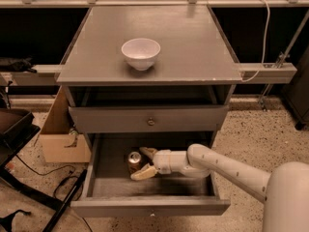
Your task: Pick orange can from middle drawer and place on counter
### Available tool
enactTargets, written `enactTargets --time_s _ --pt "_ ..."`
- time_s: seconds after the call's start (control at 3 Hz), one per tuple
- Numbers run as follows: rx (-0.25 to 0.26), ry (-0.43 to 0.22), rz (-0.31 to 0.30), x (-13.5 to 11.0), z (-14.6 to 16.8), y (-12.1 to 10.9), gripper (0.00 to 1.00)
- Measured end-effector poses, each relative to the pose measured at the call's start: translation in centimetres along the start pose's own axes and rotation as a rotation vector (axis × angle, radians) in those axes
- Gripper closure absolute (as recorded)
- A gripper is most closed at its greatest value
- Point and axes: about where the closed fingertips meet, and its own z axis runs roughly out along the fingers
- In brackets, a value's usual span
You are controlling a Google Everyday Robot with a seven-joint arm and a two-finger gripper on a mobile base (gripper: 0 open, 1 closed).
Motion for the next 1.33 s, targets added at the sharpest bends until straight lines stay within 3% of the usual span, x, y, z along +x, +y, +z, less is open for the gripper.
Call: enactTargets --time_s 0.67,1.0,1.33 --pt "-0.055 -0.052 -0.023 0.1 4.5 0.3 0.65" --pt "-0.058 -0.056 -0.024 0.1 4.8 0.3 0.88" --pt "-0.058 -0.056 -0.024 0.1 4.8 0.3 1.00"
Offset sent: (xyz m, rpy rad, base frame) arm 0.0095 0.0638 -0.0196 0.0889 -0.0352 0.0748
